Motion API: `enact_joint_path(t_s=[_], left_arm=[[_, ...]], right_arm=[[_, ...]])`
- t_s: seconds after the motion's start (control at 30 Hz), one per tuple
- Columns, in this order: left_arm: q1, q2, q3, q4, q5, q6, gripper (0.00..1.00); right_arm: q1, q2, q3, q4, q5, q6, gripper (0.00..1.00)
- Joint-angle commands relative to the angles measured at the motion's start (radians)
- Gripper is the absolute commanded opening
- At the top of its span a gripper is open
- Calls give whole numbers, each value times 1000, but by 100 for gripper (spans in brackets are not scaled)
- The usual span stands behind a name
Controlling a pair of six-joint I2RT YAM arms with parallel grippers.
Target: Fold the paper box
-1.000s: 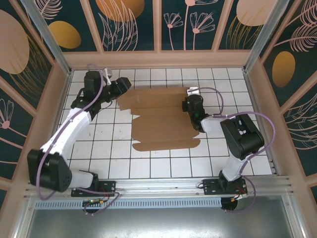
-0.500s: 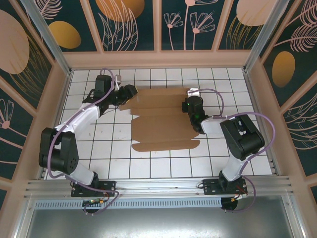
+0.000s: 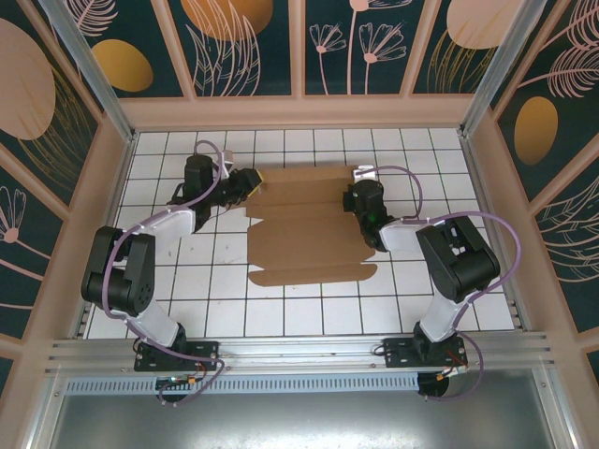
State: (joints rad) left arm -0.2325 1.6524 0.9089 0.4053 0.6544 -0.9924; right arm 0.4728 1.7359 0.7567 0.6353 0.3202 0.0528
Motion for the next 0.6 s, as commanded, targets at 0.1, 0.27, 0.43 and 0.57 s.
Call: enact_joint_path(t_s=[0.1, 0.27, 0.43, 0.57], left_arm=[[-4, 51, -71, 278, 53, -134, 13], [-3, 48, -84, 298, 32, -133, 10], [14, 14, -106, 219, -12, -108, 18], [33, -116, -59, -60, -137, 55, 38]], right_arm=[[-6, 8, 8, -56, -86, 85, 0], [-23, -9, 2, -70, -96, 109, 0], [-31, -17, 13, -105, -89, 115, 0], [-32, -21, 36, -165, -40, 107, 0]])
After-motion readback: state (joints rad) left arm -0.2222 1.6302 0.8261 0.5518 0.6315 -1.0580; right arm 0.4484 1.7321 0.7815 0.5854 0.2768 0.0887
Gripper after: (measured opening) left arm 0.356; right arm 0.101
